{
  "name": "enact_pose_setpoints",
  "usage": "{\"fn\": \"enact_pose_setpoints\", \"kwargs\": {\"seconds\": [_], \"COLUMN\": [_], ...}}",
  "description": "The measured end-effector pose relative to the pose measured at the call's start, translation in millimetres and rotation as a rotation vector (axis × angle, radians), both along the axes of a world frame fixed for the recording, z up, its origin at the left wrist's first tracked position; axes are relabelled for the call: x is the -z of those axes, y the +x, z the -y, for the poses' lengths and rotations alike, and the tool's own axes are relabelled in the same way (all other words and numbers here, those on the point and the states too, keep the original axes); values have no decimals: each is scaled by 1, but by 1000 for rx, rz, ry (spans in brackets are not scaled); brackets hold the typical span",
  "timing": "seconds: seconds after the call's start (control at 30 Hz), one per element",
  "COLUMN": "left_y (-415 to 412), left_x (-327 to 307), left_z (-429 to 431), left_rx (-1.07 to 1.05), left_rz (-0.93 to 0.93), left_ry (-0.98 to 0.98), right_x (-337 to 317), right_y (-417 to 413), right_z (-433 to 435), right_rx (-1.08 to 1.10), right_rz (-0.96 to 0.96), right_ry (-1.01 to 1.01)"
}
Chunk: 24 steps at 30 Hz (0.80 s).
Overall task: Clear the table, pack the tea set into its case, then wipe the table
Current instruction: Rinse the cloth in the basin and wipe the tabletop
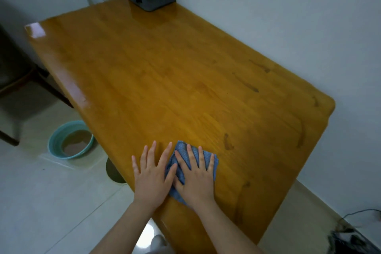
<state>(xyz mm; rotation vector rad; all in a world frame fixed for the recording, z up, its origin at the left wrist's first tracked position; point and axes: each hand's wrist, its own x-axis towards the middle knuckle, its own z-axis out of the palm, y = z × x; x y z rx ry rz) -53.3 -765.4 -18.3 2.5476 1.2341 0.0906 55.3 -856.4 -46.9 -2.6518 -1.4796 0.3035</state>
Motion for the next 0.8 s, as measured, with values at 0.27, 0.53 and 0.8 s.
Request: {"fn": "enact_pose_setpoints", "kwargs": {"seconds": [0.27, 0.53, 0.8], "left_y": [-30, -44, -42], "left_x": [-2, 2, 0], "left_z": [15, 24, 40], "left_rx": [-10, -37, -74], "left_rz": [20, 27, 34], "left_ry": [-26, -52, -52], "right_x": [-3, -3, -1], "right_y": [-32, -47, -48], "right_z": [19, 29, 33], "right_rx": [-24, -25, -60], "right_rz": [-3, 1, 14], "right_ry": [-21, -22, -28]}}
